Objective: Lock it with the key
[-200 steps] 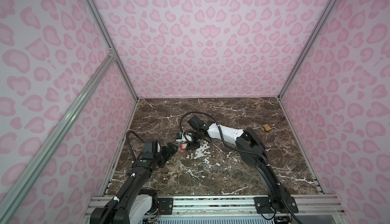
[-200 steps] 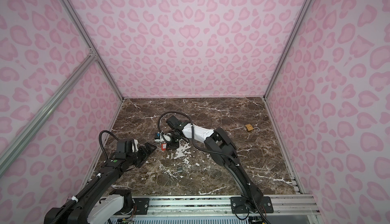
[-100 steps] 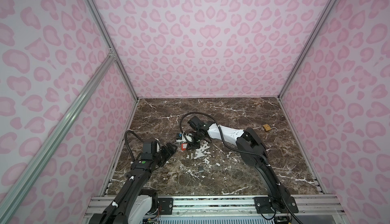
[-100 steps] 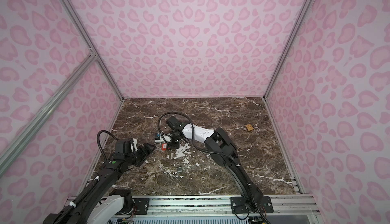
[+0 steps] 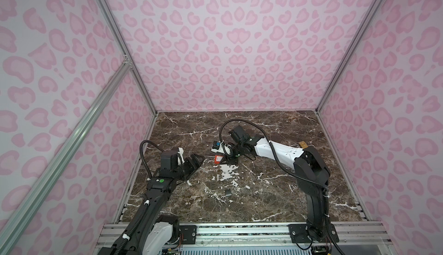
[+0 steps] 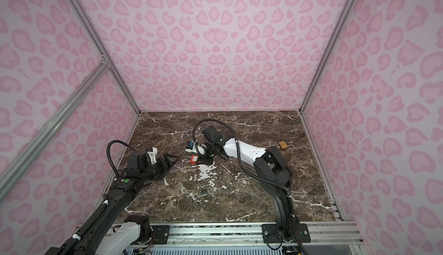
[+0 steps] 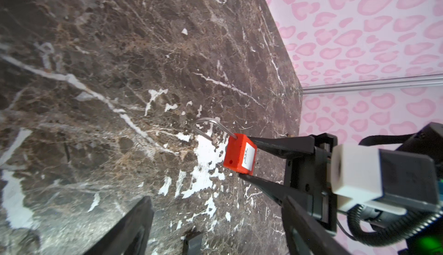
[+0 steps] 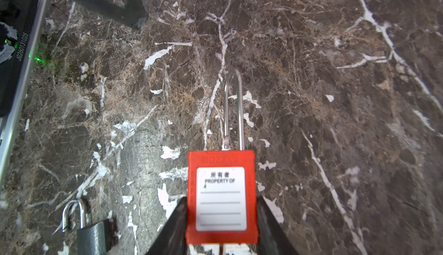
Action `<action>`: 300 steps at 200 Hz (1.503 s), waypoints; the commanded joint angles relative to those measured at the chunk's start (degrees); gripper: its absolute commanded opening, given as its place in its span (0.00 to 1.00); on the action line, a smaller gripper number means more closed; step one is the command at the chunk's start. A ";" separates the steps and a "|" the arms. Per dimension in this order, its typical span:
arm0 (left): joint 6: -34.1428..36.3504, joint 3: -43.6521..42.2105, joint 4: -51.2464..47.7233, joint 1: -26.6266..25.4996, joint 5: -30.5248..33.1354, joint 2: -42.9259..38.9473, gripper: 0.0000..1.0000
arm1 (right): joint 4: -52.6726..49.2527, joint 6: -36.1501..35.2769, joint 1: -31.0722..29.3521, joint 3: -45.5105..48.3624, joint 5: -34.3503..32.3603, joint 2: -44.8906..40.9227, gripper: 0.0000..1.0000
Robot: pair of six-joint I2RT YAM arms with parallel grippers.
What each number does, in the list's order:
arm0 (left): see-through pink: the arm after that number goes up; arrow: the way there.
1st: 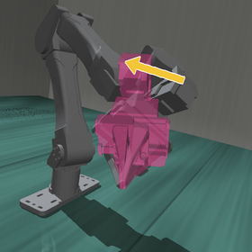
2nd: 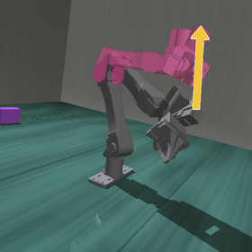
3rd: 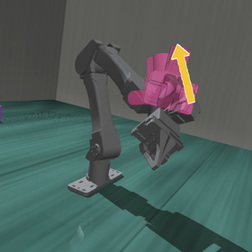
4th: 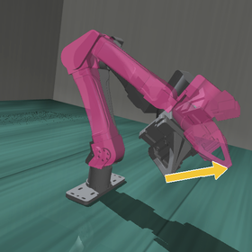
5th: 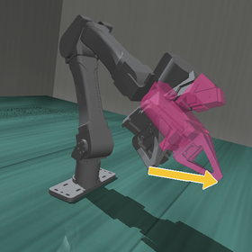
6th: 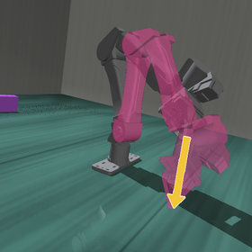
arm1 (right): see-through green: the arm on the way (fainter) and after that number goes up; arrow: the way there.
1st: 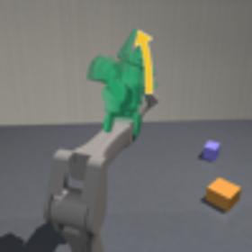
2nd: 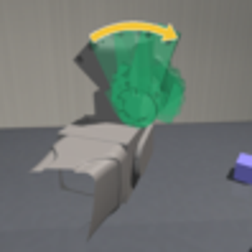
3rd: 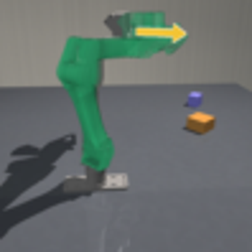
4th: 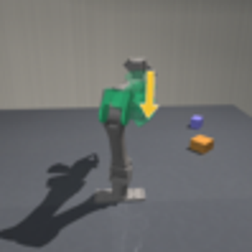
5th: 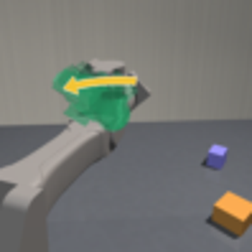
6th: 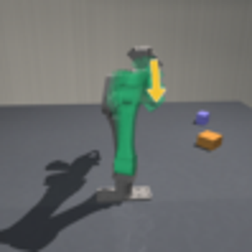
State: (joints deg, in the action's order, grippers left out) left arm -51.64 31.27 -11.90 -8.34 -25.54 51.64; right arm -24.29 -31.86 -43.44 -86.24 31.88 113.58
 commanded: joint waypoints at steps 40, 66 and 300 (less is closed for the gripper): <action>-5.93 2.43 11.00 -6.03 -0.88 2.04 0.86 | 4.04 4.12 -0.09 6.93 -0.41 -7.98 0.40; -7.34 4.16 13.69 -6.93 -1.61 2.59 0.86 | 4.43 5.10 0.01 7.75 -0.57 -10.40 0.40; -8.52 6.27 21.23 -11.78 -5.00 7.16 0.40 | 9.75 13.09 0.81 5.14 6.75 -15.01 0.41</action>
State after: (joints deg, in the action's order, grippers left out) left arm -59.55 37.98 5.34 -19.99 -29.63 58.59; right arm -15.75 -19.09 -42.39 -80.58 37.19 97.93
